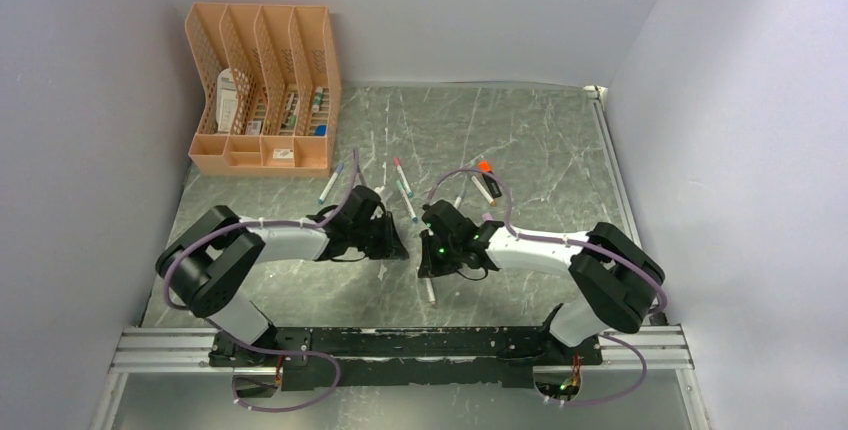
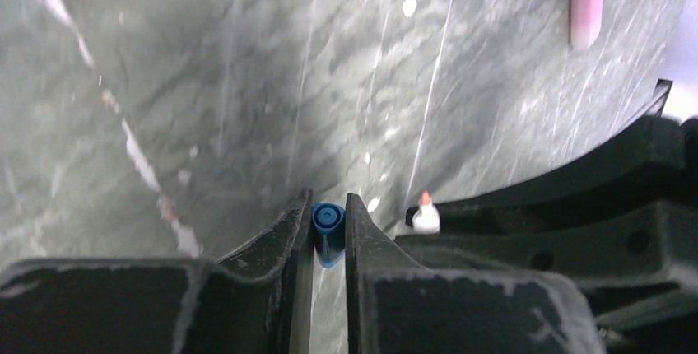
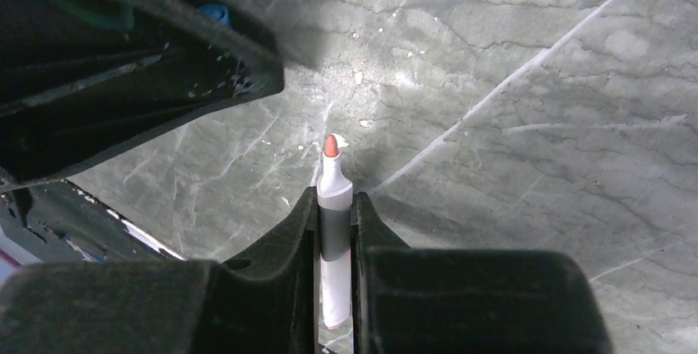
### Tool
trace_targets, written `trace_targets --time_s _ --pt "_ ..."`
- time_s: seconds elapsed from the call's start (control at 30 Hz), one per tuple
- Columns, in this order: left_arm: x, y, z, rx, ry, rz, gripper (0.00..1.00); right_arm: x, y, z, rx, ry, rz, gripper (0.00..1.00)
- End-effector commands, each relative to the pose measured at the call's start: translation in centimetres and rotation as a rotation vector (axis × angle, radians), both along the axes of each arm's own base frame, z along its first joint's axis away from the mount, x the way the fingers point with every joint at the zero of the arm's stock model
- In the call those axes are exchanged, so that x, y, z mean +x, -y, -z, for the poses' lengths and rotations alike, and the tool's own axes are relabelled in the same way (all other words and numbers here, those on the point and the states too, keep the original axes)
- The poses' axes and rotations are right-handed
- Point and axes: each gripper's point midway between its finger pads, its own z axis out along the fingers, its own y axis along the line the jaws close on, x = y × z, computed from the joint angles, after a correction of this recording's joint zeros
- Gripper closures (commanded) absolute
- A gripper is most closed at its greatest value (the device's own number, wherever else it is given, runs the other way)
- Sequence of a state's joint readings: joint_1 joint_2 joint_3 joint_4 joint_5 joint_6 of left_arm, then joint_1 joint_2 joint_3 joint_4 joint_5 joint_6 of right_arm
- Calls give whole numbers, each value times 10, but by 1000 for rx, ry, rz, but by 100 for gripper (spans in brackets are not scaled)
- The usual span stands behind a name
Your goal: Open the pen caps
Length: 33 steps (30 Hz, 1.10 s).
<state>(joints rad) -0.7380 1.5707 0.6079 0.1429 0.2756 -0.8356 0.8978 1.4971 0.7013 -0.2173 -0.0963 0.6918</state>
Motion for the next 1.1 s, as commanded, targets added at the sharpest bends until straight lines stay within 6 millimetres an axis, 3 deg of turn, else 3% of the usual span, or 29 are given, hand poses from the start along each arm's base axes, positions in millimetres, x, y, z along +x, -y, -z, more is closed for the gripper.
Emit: trace_targets --time_s 0.0,0.7,1.07 --pt "21 3 7 82 58 0 89 9 0 -1 -10 26 30 96" --pt "28 -16 21 228 58 -23 85 7 3 12 -47 -4 44 91" --pt "49 -2 15 244 88 -2 84 2 -4 5 16 -16 37 91"
